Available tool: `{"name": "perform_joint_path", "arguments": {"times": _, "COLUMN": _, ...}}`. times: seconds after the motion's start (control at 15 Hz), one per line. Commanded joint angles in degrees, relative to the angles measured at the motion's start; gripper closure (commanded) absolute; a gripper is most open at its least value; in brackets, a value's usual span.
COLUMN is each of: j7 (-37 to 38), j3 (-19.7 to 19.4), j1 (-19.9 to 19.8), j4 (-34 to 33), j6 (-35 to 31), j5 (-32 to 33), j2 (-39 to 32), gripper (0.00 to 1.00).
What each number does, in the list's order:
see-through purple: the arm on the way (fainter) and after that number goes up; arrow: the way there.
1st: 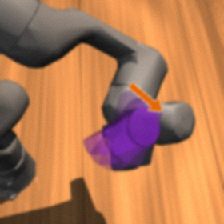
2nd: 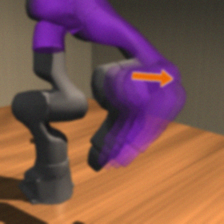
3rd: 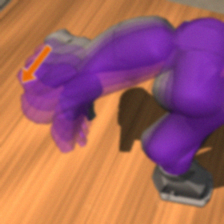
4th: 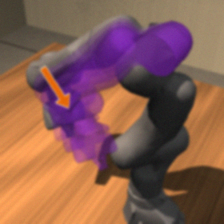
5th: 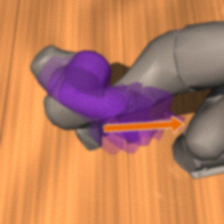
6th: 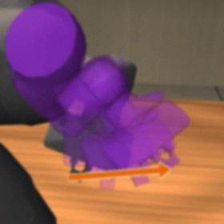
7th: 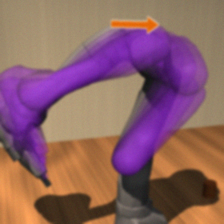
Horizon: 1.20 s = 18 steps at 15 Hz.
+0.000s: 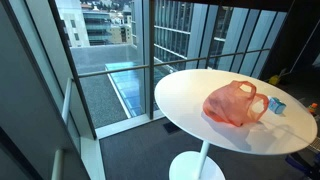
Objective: Remove the bottle with a yellow lid from the plastic bag and put it on the table
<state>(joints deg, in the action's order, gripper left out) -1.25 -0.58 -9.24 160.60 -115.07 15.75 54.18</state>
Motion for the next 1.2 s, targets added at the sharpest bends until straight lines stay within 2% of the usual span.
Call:
{"name": "perform_joint_path", "arguments": {"times": 0.0, "j7": 0.45, "j3": -0.52, "j1": 0.67, "j4": -0.17, "j6": 0.32, "j5": 0.48, "j2": -0.03, "gripper": 0.0}}
{"name": "perform_joint_path", "arguments": {"times": 0.6, "j7": 1.18, "j3": -0.63, "j1": 0.77, "j4": -1.7, "j6": -1.26, "j5": -0.01, "j2": -2.05, "gripper": 0.0}}
{"name": "perform_joint_path", "arguments": {"times": 1.13, "j7": 3.99, "j3": -0.84, "j1": 0.15, "j4": -4.2, "j6": -12.33, "j5": -0.83, "j2": -11.02, "gripper": 0.0}}
